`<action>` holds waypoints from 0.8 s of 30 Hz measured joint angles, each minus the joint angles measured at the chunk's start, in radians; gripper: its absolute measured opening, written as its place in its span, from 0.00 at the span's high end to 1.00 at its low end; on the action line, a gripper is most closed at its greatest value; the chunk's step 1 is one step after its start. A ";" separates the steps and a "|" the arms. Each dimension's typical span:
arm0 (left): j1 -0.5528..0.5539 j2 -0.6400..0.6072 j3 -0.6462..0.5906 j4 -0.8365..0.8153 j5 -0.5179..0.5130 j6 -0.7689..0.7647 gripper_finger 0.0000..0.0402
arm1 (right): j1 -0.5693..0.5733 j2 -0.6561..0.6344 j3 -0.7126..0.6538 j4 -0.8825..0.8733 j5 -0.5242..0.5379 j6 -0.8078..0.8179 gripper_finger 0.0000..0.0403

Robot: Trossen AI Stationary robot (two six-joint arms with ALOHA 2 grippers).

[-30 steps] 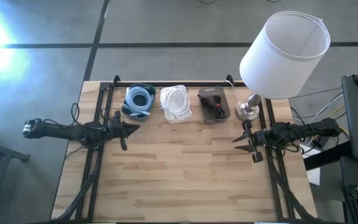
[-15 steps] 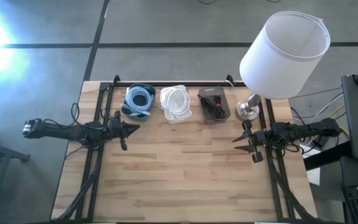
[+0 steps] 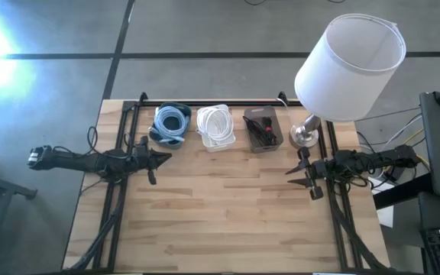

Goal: Pick & Place USB Port
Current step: Return to Home Position

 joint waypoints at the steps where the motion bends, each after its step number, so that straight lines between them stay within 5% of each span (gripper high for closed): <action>1: 0.000 0.000 0.000 0.000 0.000 0.000 0.97 | 0.000 0.000 0.000 0.000 0.000 0.000 0.70; 24: 0.000 0.000 0.000 0.000 0.000 0.000 0.97 | 0.000 0.000 0.000 0.000 0.000 0.000 0.72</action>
